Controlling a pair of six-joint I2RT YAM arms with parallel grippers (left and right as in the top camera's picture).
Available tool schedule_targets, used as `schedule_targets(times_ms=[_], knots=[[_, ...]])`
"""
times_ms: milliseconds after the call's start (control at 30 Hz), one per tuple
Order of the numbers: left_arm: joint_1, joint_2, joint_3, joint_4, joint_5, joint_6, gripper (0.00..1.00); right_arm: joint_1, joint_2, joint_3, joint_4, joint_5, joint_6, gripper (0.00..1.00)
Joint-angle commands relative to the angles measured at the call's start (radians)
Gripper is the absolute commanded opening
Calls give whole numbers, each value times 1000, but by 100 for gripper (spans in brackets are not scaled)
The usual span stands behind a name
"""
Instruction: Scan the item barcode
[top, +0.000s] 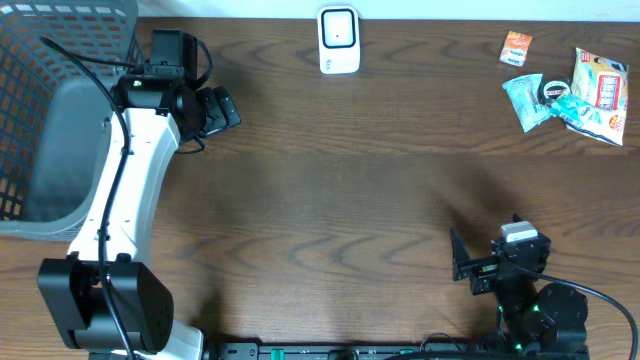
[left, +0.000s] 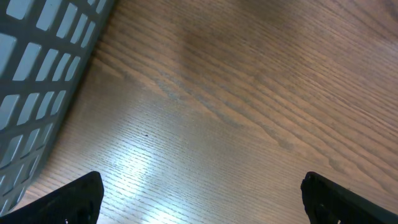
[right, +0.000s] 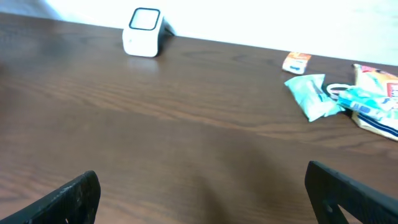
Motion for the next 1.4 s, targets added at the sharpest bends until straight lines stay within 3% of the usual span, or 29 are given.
schedule_targets(times_ms=[0,700,1367], knots=[[3,5,5,-3,-13,6,100,-16,-19,-32,13,5,-11,99],[3,5,5,-3,-13,6,100,-23,-55,-288,428,-14,-11,99],[3,5,5,-3,-13,6,100,-48,-55,-332,527,2,-11,99]])
